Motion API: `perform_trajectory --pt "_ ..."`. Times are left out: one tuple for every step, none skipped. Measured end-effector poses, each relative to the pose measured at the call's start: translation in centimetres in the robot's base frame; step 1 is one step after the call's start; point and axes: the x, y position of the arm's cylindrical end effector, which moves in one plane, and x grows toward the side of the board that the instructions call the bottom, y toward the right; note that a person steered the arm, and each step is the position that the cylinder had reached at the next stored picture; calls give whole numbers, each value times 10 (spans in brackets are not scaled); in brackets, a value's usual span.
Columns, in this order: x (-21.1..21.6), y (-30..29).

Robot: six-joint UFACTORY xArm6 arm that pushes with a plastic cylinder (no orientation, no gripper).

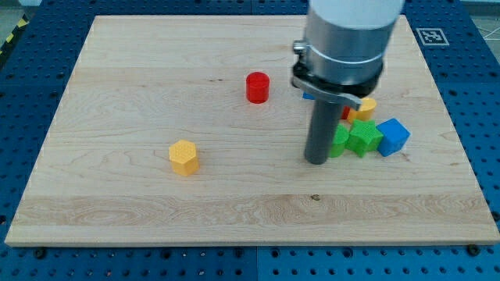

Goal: Move red circle slightly down and right

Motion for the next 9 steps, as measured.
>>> perform_trajectory --pt "0 25" --pt "0 33" --pt "0 33" --pt "0 12" --pt "-17 -73" --pt "-71 -122" --pt "-100 -152" --pt "-120 -132" --pt "-140 -94"
